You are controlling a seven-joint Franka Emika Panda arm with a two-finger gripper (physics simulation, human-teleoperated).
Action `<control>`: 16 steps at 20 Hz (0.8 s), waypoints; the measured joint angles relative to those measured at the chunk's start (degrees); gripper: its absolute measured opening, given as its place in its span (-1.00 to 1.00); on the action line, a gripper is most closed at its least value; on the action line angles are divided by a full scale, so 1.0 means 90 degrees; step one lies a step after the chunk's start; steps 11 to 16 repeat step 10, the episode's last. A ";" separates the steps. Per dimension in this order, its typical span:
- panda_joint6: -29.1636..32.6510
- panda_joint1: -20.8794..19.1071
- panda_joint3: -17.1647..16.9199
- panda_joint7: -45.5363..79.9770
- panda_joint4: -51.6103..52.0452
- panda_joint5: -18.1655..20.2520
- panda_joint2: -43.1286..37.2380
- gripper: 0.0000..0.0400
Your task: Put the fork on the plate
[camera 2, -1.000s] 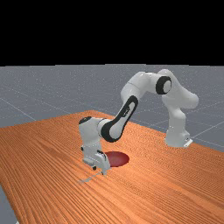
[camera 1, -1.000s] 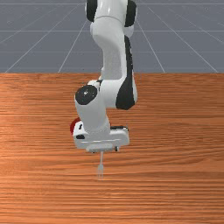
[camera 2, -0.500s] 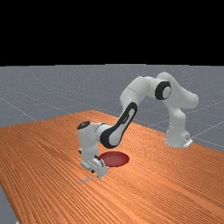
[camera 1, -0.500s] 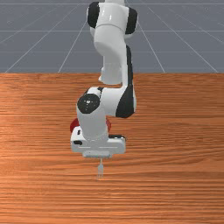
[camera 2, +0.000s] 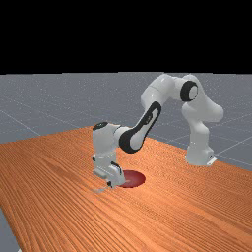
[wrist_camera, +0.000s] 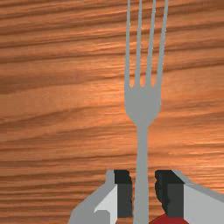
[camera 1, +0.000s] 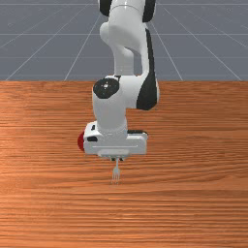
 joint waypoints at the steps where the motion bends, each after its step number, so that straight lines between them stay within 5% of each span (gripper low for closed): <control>1: 0.0007 0.0028 -0.0018 -0.0013 -0.0212 -0.0016 -0.0220 -0.54; 10: 0.2306 0.0114 -0.0505 -0.0622 -0.4878 -0.0306 -0.2534 -0.54; 16: 0.2306 0.0114 -0.0505 -0.0622 -0.4878 -0.0306 -0.2534 -0.54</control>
